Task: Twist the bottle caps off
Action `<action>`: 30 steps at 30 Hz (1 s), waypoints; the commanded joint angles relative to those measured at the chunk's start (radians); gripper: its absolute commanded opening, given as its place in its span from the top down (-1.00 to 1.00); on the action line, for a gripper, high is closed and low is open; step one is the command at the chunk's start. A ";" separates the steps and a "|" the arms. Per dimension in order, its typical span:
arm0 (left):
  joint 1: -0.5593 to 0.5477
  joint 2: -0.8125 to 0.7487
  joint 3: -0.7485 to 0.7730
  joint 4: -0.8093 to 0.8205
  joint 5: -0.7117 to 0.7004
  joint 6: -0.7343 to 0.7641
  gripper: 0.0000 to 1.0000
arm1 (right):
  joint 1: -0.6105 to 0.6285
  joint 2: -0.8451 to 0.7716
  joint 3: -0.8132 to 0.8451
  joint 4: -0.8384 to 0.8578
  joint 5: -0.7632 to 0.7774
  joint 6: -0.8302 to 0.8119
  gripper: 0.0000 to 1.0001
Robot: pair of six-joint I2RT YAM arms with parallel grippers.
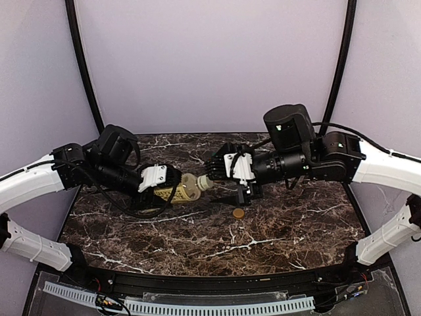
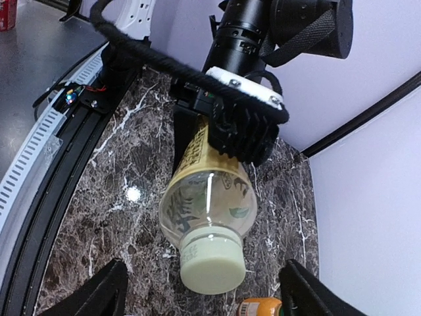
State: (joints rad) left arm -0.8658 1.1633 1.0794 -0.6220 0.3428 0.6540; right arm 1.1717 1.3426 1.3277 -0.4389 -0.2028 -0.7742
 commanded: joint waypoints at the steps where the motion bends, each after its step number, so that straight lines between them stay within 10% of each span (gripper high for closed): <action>1: 0.004 -0.034 -0.019 0.049 -0.086 -0.024 0.30 | -0.063 0.003 0.065 0.116 0.006 0.345 -0.69; 10: 0.004 -0.047 -0.106 0.367 -0.531 0.079 0.30 | -0.227 0.074 0.129 0.159 -0.036 1.245 -0.77; 18: 0.004 -0.059 -0.142 0.450 -0.616 0.122 0.30 | -0.228 0.169 0.167 0.150 -0.133 1.345 -0.76; 30: 0.004 -0.074 -0.152 0.437 -0.591 0.115 0.29 | -0.238 0.220 0.183 0.186 -0.215 1.351 0.10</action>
State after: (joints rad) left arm -0.8658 1.1145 0.9470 -0.1959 -0.2481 0.7662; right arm 0.9409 1.5547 1.4830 -0.2951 -0.3779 0.5629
